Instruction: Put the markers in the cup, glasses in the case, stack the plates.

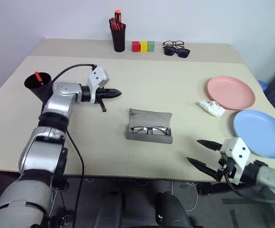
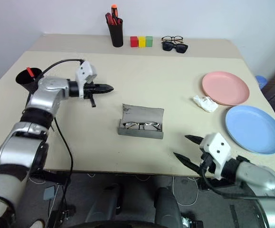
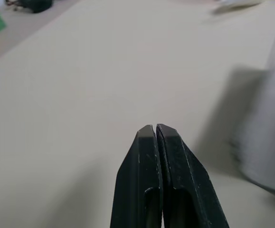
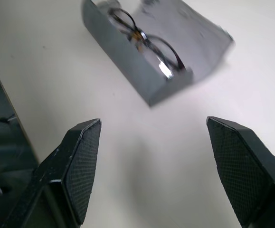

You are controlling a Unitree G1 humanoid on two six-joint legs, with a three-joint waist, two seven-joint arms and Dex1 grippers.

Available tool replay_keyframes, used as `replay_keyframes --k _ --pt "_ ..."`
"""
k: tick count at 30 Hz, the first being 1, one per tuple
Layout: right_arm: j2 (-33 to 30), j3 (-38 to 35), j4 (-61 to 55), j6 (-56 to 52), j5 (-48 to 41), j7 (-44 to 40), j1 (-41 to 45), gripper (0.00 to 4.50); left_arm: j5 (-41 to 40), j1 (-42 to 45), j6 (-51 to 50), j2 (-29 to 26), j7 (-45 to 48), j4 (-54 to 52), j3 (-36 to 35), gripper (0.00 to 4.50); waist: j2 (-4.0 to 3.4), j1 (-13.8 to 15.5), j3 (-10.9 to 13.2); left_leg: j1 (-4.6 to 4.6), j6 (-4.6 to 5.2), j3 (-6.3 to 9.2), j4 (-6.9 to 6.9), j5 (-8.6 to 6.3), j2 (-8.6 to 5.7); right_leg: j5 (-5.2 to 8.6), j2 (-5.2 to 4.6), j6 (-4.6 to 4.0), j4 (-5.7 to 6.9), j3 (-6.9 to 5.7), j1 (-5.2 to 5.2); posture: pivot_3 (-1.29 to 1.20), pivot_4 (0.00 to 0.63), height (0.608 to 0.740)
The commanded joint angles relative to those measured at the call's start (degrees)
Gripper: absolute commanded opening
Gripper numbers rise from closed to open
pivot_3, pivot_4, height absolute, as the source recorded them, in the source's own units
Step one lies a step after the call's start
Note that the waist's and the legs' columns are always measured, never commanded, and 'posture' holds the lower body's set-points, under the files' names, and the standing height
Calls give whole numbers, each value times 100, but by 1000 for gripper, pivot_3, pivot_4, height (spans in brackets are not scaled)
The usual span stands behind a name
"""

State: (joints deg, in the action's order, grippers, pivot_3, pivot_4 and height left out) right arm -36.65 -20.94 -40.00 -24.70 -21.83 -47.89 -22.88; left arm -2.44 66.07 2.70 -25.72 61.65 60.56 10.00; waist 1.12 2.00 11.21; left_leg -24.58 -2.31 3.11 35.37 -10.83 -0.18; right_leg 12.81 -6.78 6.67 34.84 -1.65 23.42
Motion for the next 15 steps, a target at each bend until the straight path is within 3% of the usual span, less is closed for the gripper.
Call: replay_keyframes --k 1,10,15 --pt "143 -171 -379 236 -65 221 -148 3606 424 475 500 273 -218 749 89 50 1 -2 0 -1 0 0 0 0 0 0 0 1 -1 -1 0 0 150 740" --pt "467 70 -370 696 -230 456 -52 3606 949 812 715 919 357 1439 152 50 7 8 5 -6 0 4 -6 0 0 0 1 1 -8 -6 2 0 150 740" --pt "391 188 -289 661 -268 535 141 3606 697 771 332 956 1844 1421 -115 50 7 13 5 -6 0 4 -6 0 0 -3 1 -4 -7 -7 2 0 150 740"
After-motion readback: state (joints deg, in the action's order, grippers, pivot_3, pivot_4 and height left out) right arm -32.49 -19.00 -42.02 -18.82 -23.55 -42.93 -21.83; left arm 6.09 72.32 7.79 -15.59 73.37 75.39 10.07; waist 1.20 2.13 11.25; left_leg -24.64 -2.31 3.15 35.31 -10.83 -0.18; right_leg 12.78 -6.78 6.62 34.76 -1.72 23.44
